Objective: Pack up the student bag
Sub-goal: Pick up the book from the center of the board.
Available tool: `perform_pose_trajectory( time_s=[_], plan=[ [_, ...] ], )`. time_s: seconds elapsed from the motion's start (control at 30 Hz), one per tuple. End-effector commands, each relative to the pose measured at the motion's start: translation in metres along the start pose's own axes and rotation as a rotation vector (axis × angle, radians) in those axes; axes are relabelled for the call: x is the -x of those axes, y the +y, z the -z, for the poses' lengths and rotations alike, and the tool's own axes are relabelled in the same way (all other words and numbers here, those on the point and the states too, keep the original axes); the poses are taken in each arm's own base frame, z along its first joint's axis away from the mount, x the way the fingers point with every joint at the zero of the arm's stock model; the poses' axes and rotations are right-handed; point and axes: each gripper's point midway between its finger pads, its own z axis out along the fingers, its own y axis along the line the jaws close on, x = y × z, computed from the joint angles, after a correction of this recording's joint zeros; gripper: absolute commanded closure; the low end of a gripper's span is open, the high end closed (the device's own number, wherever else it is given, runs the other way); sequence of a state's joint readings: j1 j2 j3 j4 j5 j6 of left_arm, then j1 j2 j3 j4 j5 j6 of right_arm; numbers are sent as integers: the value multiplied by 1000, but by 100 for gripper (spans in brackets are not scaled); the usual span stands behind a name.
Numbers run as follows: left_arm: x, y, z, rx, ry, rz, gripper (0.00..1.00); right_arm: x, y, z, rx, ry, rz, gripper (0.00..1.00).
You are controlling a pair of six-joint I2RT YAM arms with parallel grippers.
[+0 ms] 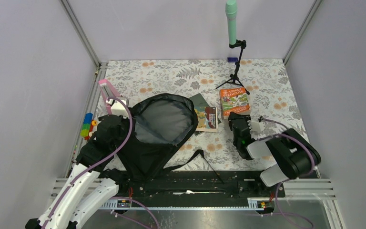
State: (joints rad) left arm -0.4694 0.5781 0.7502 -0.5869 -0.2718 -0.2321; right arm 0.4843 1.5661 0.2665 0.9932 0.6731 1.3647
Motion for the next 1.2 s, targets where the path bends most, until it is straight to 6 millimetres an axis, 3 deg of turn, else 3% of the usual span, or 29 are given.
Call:
perform_pose_trajectory(
  time_s=[0.0,0.27,0.47,0.63,0.87,1.17],
  plan=[
    [28,-19,2,-106,-98,2,100,32,38,15,91,-79,110,100],
    [26,-27,2,-147,-84,-6,100,62,83,54,136,-37,440,100],
    [25,-30,3,-164,-82,-7,100,67,109,87,216,83,677,100],
    [24,-36,3,-204,-77,-12,100,70,148,129,381,198,801,100],
    [22,-45,4,-252,-61,-21,100,73,180,173,525,314,846,100],
    [10,-66,-1,-365,2,-46,100,52,218,215,724,492,773,100]
  ],
)
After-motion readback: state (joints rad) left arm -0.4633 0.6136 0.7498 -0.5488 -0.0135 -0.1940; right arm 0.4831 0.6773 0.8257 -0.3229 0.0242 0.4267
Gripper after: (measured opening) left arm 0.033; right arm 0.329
